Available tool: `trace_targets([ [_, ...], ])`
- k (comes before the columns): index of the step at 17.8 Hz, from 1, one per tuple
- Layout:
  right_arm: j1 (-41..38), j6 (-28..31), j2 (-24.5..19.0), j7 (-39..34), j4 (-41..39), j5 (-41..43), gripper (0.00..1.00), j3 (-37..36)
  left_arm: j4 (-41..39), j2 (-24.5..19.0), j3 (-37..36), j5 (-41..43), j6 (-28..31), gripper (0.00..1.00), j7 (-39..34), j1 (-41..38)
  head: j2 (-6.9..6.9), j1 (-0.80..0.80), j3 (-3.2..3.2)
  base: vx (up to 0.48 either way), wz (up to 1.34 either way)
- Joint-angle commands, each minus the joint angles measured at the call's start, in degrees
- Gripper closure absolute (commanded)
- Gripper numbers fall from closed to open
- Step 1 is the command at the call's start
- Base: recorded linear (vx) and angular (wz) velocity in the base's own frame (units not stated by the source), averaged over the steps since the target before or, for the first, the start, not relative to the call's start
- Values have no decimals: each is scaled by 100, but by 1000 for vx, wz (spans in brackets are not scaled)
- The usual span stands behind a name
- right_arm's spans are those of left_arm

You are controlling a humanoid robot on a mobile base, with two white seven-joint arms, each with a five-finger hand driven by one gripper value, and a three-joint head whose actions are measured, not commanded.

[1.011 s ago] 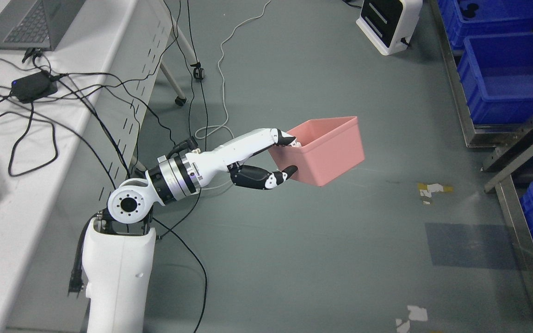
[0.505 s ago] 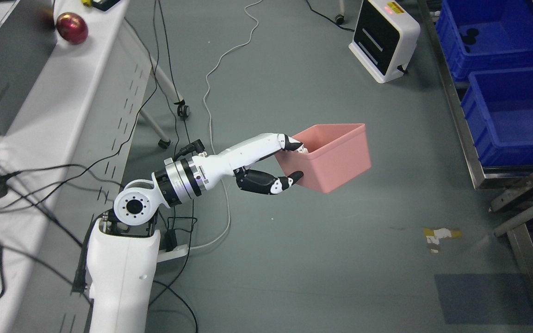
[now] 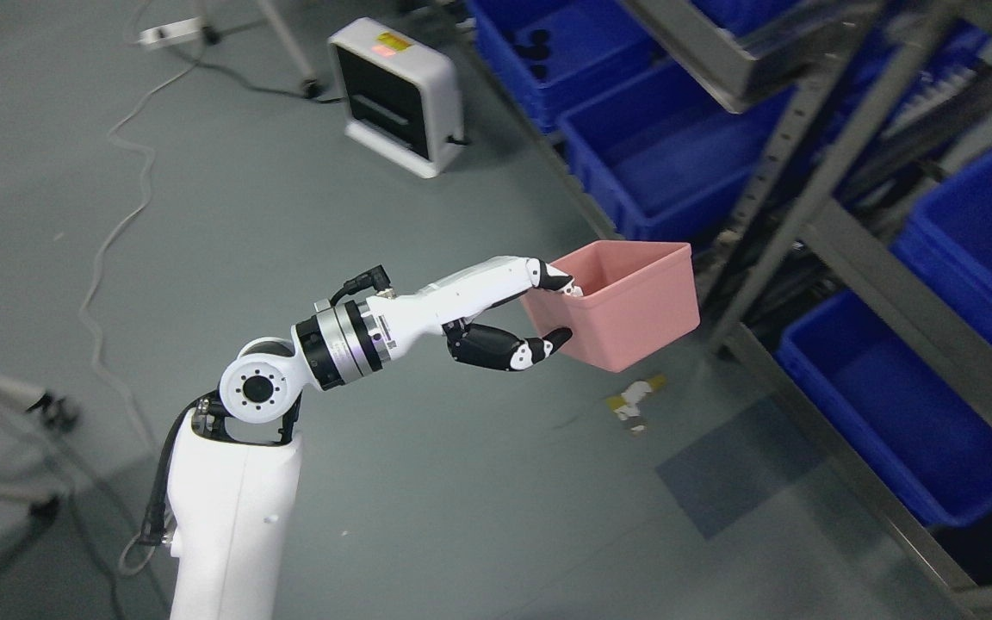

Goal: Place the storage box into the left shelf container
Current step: 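Carry the pink box in the left hand toward the shelf rack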

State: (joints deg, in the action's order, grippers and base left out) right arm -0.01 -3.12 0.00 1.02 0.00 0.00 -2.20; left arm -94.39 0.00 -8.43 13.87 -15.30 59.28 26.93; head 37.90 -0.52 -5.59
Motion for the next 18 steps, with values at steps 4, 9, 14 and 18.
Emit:
trace_targets([
  [4, 106, -5, 100, 4, -100, 0, 1, 0, 0, -100, -361, -7, -52, 99, 13, -162, 0, 0, 0, 233, -1357],
  [9, 106, -5, 100, 4, -100, 0, 1, 0, 0, -100, -388, -7, -52, 99, 31, -162, 0, 0, 0, 223, -1144],
  [14, 106, -5, 100, 4, -100, 0, 1, 0, 0, -100, -537, -7, -140, 98, 40, -162, 0, 0, 0, 178, -814],
  [18, 106, -5, 100, 4, -100, 0, 1, 0, 44, -100, -100, 465, -131, 98, 13, -162, 0, 0, 0, 138, -541],
])
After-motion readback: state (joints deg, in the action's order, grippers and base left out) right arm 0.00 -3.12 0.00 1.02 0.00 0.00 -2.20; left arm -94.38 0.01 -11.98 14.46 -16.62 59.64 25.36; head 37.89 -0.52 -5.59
